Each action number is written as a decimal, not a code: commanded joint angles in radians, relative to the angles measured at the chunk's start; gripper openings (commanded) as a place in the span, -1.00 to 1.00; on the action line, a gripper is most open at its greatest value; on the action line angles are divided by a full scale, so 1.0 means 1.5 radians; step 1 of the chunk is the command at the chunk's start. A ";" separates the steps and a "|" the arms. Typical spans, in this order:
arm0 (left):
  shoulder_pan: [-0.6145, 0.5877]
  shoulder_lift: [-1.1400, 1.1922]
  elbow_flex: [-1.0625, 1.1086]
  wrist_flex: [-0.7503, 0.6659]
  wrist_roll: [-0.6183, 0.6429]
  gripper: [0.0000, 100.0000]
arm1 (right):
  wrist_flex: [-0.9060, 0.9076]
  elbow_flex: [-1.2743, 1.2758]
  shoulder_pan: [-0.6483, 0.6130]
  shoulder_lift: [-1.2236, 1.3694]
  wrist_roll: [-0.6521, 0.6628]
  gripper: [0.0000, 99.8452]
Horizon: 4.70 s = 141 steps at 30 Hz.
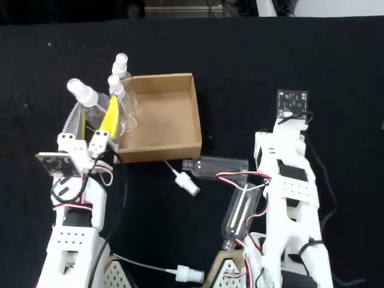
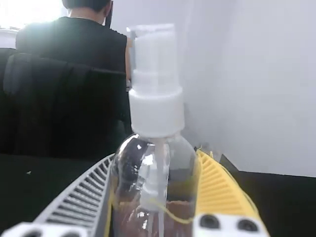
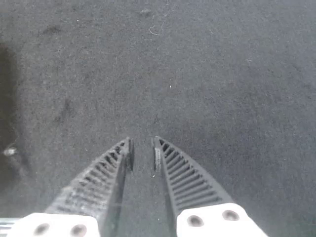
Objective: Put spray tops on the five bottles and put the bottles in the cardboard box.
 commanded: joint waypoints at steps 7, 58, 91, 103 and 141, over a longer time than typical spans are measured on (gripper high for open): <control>0.058 0.000 -0.017 -0.005 0.002 -0.94 | -0.018 0.002 0.015 0.001 0.003 -0.89; 0.041 0.676 -0.096 -0.475 0.001 -0.94 | -0.018 0.002 0.016 0.001 0.003 -0.89; 0.016 0.744 -0.103 -0.477 0.002 -0.94 | -0.018 0.006 0.016 0.001 0.004 -0.89; 0.013 0.743 -0.081 -0.478 0.002 -0.94 | -0.019 0.006 0.016 0.001 0.004 -0.89; -0.009 0.742 -0.068 -0.478 0.008 -0.22 | -0.019 0.004 0.016 0.001 0.004 -0.89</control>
